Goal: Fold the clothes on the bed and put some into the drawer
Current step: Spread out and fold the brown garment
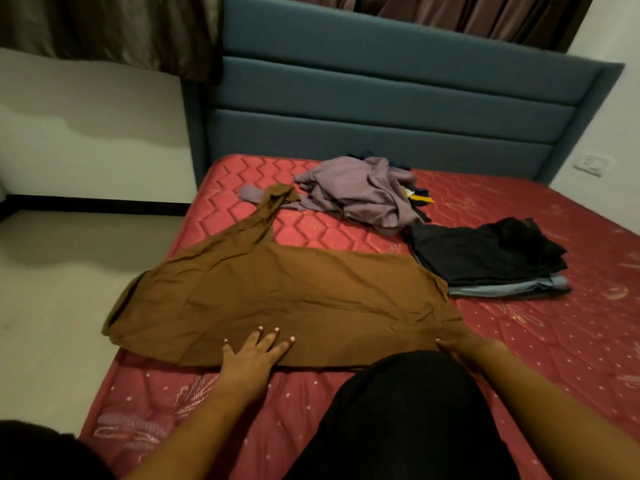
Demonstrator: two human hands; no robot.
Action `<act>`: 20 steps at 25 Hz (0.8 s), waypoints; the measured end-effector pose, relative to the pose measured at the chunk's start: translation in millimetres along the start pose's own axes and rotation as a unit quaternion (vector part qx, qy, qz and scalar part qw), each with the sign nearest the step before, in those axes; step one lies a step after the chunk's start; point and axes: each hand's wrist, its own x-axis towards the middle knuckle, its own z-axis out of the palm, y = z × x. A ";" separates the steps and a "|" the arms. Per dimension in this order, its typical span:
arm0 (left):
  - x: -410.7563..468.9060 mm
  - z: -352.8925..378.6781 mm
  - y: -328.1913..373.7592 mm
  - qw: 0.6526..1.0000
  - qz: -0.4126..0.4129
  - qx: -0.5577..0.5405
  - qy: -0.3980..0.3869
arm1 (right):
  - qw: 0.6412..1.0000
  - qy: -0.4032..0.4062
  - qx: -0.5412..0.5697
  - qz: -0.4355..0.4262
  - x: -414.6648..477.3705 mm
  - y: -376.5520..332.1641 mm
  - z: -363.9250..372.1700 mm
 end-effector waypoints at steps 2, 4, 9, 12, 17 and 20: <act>-11.9 -7.4 -46.1 1.000 -0.007 -0.002 -0.022 | 1.000 0.009 0.014 -0.007 40.7 -27.7 -16.4; -28.1 -14.9 -92.9 0.999 -0.012 0.008 -0.030 | 0.999 0.035 0.035 -0.010 -23.7 -120.1 -76.5; -44.6 -13.3 -152.8 0.995 -0.088 -0.048 0.012 | 0.952 0.080 0.066 -0.289 -85.6 -345.1 -119.1; -28.2 -22.6 -167.8 0.989 -0.124 -0.074 0.002 | 0.935 0.156 0.077 -0.310 -74.6 -423.7 -98.7; -3.0 -58.8 -185.9 0.989 -0.116 -0.088 0.029 | 0.907 0.254 0.027 -0.334 -40.3 -462.0 -108.1; 6.8 -62.0 -156.3 0.964 -0.090 -0.172 0.183 | 0.901 0.216 -0.013 -0.375 -17.0 -470.0 -123.8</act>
